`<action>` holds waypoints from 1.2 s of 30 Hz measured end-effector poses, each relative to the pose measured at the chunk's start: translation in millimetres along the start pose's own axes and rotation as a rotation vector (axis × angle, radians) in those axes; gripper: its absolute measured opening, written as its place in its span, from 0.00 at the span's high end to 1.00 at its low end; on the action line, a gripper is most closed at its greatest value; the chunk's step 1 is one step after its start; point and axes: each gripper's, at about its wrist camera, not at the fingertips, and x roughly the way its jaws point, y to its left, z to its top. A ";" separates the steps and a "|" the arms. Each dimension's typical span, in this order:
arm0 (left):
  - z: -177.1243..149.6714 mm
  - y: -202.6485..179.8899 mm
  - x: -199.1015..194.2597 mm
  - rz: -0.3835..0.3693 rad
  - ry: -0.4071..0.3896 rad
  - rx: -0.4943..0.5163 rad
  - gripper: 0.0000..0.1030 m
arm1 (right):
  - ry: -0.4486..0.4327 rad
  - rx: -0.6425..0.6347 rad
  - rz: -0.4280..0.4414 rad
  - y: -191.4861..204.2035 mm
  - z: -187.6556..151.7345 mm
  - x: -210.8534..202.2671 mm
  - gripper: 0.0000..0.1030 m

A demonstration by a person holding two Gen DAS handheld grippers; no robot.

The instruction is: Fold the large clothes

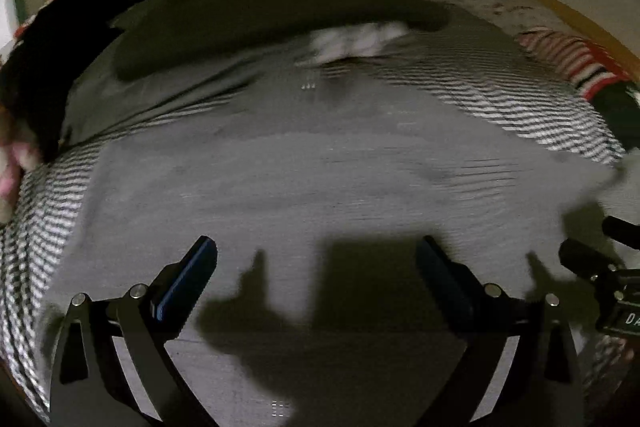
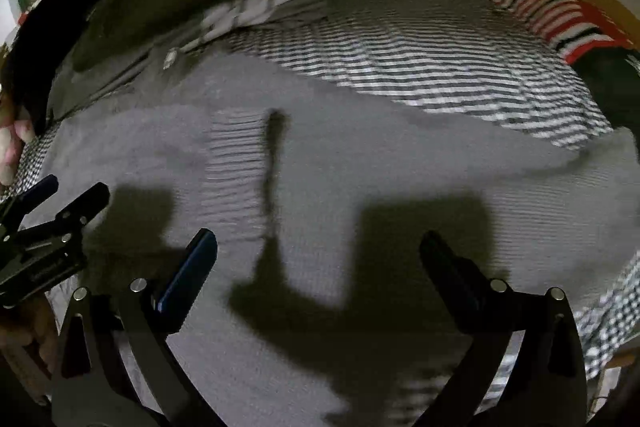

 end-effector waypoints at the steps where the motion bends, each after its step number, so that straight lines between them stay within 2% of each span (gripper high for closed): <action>1: 2.5 -18.0 -0.8 -0.023 -0.003 0.011 0.05 | -0.002 0.006 -0.010 -10.7 -1.1 -4.1 0.03; 8: 10.1 -111.6 2.1 -0.127 -0.004 0.092 0.05 | -0.012 0.076 -0.084 -99.9 -10.6 -30.5 0.03; 15: 10.6 -201.9 7.3 -0.185 0.006 0.183 0.05 | -0.006 0.151 -0.128 -184.0 -26.9 -43.5 0.03; 25: -9.2 -289.8 -2.4 -0.257 0.011 0.306 0.05 | -0.031 0.282 -0.156 -281.6 -40.0 -60.5 0.03; 31: -31.4 -329.4 -21.1 -0.354 -0.037 0.425 0.05 | -0.053 0.427 -0.109 -333.9 -42.7 -58.2 0.03; 33: -40.2 -342.0 -26.3 -0.347 -0.069 0.491 0.05 | -0.049 0.485 -0.059 -348.2 -44.8 -52.3 0.03; 34: -45.1 -349.8 -25.3 -0.320 -0.081 0.528 0.05 | -0.055 0.512 -0.020 -354.4 -45.9 -48.7 0.03; 36: -49.3 -357.2 -20.3 -0.297 -0.077 0.553 0.05 | -0.065 0.559 0.056 -362.7 -47.2 -40.5 0.03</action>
